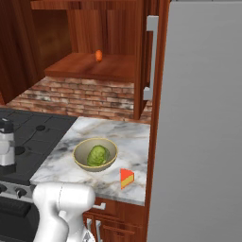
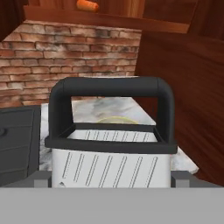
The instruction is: Pick the cheese from the fridge and the cheese grater from the cabinet and place them next to the salad bowl.
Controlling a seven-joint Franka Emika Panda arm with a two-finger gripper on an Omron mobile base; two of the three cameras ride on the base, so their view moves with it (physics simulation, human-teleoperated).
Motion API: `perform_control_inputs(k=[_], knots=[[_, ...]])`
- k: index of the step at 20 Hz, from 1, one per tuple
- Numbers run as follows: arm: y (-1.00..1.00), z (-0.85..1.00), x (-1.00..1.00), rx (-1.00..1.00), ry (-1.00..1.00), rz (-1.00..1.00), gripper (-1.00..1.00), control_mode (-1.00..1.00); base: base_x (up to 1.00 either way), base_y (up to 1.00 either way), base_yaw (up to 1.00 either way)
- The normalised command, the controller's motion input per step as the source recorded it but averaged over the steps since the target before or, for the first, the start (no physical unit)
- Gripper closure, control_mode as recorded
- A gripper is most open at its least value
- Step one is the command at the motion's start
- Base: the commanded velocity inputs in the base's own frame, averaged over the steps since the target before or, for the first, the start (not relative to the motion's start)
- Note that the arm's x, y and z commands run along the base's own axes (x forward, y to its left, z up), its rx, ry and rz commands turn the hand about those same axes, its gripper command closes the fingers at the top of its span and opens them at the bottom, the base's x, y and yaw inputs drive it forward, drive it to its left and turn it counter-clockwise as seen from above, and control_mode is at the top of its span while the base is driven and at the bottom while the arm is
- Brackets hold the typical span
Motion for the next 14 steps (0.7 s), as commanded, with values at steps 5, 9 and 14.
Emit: perform_control_inputs(k=[5, 9, 14], knots=[[0.0, -0.53, 0.33, -0.08, -0.12, 0.0, 1.0, -1.0, 0.0, 0.0, 0.0], [0.0, -0.49, 0.31, -0.01, -0.04, 0.0, 1.0, -1.0, 0.0, 0.0, 0.0], [-0.06, -0.35, 0.21, 0.01, 0.0, 0.07, 1.0, -1.0, 0.0, 0.0, 0.0]])
